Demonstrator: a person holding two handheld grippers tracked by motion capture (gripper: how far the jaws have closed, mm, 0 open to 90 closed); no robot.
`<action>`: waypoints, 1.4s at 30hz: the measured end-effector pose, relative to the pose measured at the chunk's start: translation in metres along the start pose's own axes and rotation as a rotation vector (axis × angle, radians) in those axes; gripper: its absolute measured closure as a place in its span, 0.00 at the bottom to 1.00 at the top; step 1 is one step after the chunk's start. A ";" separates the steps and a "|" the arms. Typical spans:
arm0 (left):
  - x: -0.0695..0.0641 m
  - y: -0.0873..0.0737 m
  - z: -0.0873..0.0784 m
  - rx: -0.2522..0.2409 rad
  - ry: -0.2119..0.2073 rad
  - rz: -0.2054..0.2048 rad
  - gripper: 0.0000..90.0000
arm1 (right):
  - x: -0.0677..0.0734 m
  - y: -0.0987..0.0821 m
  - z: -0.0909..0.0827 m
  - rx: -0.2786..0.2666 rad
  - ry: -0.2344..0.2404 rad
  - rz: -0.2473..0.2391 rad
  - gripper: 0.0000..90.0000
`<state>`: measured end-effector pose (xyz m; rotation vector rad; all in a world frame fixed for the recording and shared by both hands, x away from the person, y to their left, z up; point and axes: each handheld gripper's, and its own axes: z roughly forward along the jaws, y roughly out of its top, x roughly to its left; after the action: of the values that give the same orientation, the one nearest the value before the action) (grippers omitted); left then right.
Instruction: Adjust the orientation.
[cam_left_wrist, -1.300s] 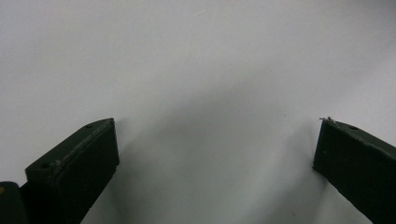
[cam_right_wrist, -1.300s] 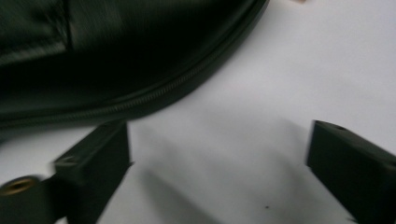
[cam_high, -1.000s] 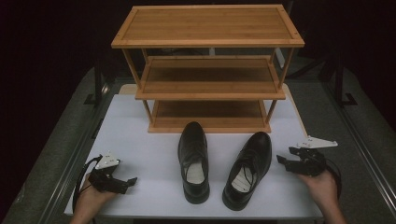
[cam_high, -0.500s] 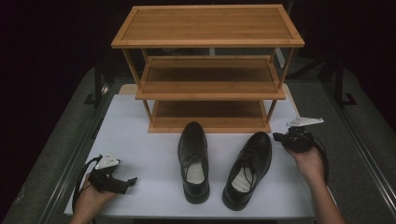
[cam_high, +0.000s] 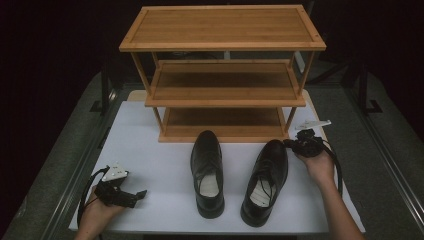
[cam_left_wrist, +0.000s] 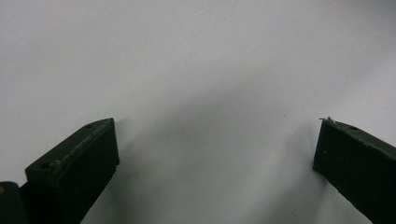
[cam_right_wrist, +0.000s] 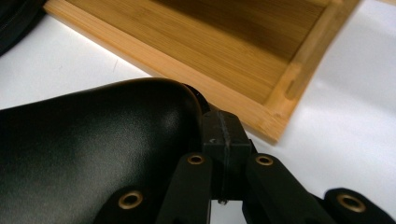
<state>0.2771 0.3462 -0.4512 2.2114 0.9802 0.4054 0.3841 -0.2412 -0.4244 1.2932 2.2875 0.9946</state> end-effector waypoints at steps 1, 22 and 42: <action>0.000 0.000 0.000 0.001 0.000 0.000 0.00 | 0.000 0.002 0.002 0.000 0.004 -0.006 1.00; 0.000 0.000 0.000 0.003 -0.002 -0.002 0.00 | 0.016 0.021 0.026 -0.013 0.047 -0.036 1.00; 0.000 0.000 0.000 0.002 -0.001 0.000 0.00 | 0.032 -0.038 -0.043 -0.059 0.107 -0.080 1.00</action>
<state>0.2771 0.3463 -0.4512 2.2131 0.9803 0.4033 0.3185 -0.2449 -0.4199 1.1412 2.3500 1.1195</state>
